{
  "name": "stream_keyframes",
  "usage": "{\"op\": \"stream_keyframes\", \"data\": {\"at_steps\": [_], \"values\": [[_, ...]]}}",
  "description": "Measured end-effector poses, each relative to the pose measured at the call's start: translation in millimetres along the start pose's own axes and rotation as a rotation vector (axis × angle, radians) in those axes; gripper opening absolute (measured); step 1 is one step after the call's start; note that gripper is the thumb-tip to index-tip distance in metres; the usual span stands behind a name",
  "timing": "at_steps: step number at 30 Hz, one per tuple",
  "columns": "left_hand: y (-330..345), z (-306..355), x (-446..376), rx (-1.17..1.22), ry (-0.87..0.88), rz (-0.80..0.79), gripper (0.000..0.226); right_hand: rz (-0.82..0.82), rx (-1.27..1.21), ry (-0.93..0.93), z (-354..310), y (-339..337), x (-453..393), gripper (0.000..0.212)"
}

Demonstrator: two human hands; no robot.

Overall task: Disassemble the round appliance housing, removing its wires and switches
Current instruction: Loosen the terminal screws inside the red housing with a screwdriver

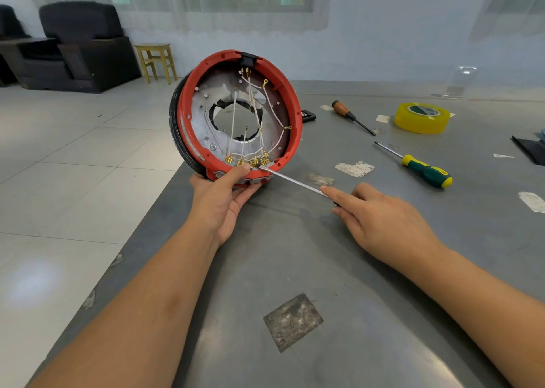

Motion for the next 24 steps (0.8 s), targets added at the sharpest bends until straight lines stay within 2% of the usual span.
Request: {"op": "stream_keyframes", "data": {"at_steps": [14, 24], "values": [[-2.0, 1.4, -1.1, 0.119, -0.030, 0.016, 0.071, 0.046, -0.084, 0.014, -25.8, 2.3, -1.5, 0.065], [-5.1, 1.4, -5.0, 0.130, -0.043, 0.007, 0.068, 0.113, 0.012, 0.037, -24.8, -2.1, -1.2, 0.054]]}}
Point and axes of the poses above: each hand's wrist, its own x-axis away from the middle knuckle, its own y-axis out of the palm, z = x × y, the point moved 1 cm from there along -x, towards the middle knuckle, and after that the axes turned 12 degrees about -y, right-handed, at the moved point
